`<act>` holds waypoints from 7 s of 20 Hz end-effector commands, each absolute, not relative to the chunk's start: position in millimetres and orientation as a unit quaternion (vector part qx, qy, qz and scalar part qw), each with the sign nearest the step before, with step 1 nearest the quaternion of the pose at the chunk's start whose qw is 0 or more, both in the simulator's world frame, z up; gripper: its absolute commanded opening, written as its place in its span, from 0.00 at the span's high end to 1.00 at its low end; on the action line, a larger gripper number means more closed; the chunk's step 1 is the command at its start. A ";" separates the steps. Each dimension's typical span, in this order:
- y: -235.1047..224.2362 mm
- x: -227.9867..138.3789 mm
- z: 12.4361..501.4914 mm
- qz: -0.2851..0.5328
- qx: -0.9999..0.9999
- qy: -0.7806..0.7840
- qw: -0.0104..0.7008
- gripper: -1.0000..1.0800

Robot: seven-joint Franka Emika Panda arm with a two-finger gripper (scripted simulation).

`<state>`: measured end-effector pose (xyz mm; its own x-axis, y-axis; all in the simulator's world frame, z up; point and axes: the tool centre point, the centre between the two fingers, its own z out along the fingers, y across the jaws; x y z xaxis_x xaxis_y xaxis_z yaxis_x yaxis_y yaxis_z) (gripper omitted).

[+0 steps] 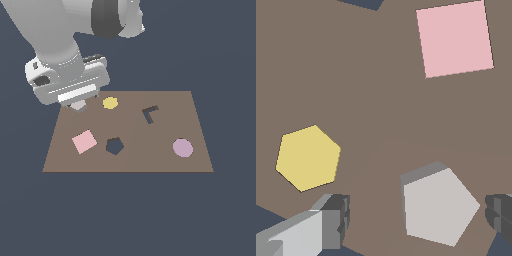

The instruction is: Insert a designated object into the corresponding slot on a board.

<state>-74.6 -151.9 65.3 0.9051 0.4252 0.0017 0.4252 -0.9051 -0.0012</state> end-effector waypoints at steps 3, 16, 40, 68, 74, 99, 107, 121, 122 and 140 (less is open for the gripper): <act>-166.7 -75.9 56.0 0.000 -0.972 -0.236 0.000 0.04; -175.7 -76.1 43.7 0.000 -0.969 -0.245 0.000 0.04; -177.3 -75.5 33.5 0.000 -0.969 -0.247 0.000 1.00; -192.8 -9.3 35.6 0.000 -0.840 -0.543 -0.001 1.00; -186.0 18.8 36.6 0.000 -0.759 -0.651 -0.001 1.00; -87.3 85.5 39.9 0.000 -0.284 -0.959 -0.001 1.00; -58.5 81.3 40.4 0.000 -0.159 -0.987 -0.001 1.00; -38.6 72.2 40.6 0.000 -0.063 -0.998 0.000 1.00; -38.8 72.1 40.6 0.000 -0.063 -0.998 0.000 1.00; -39.1 72.0 30.5 0.000 -0.064 -0.998 0.000 0.04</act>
